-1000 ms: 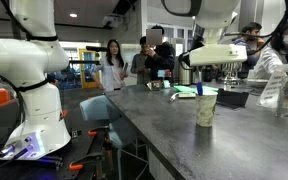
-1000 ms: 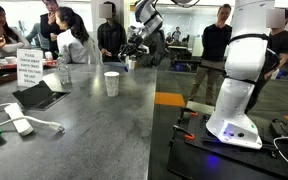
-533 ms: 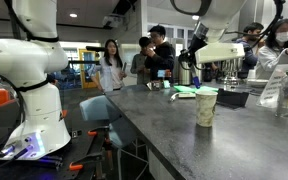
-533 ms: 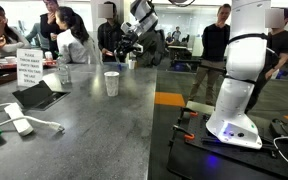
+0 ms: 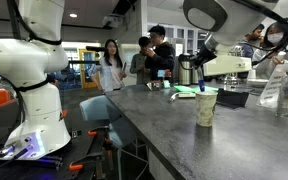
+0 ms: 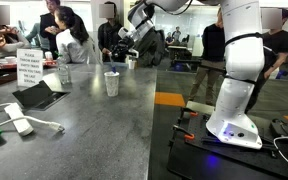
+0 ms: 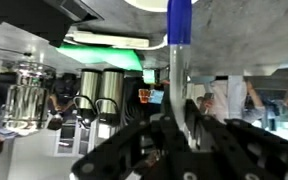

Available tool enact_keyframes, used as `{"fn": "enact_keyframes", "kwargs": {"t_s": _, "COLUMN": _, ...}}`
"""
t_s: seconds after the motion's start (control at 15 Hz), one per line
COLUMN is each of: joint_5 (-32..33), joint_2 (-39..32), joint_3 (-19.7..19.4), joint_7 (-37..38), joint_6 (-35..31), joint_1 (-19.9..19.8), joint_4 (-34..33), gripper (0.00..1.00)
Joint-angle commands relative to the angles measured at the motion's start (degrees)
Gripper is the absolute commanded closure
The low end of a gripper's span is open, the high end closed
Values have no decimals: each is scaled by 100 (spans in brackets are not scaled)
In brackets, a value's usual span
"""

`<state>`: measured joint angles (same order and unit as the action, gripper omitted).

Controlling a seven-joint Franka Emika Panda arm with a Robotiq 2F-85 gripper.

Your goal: Place the blue marker inside the cup

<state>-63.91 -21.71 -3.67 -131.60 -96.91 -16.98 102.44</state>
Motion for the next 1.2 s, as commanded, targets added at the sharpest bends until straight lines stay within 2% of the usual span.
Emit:
{"fn": "enact_keyframes", "kwargs": {"t_s": 0.0, "joint_5": -320, "joint_2": -358, "joint_3": -111, "joint_7": -158, "joint_6": 479, "joint_1": -100, "joint_4": -270, "gripper": 95}}
{"fn": "enact_keyframes", "kwargs": {"t_s": 0.53, "joint_5": -727, "joint_2": -981, "joint_3": -171, "joint_7": -187, "joint_6": 829, "joint_1": -247, "joint_4": -569, "gripper": 95}}
{"fn": "enact_keyframes", "kwargs": {"t_s": 0.6, "joint_5": -715, "joint_2": -1020, "joint_3": -180, "joint_7": -179, "joint_6": 756, "joint_1": -217, "joint_4": -591, "gripper": 56}}
{"fn": "enact_keyframes", "kwargs": {"t_s": 0.73, "joint_5": -688, "joint_2": -1038, "joint_3": -188, "joint_7": -168, "joint_6": 666, "joint_1": -181, "joint_4": -602, "gripper": 50}}
{"fn": "enact_keyframes", "kwargs": {"t_s": 0.93, "joint_5": -638, "joint_2": -934, "joint_3": -212, "joint_7": -96, "joint_6": 523, "joint_1": -113, "joint_4": -584, "gripper": 26}}
{"fn": "enact_keyframes", "kwargs": {"t_s": 1.13, "joint_5": -386, "joint_2": -678, "joint_3": -340, "joint_7": 400, "joint_6": -15, "joint_1": 146, "joint_4": -481, "gripper": 5}}
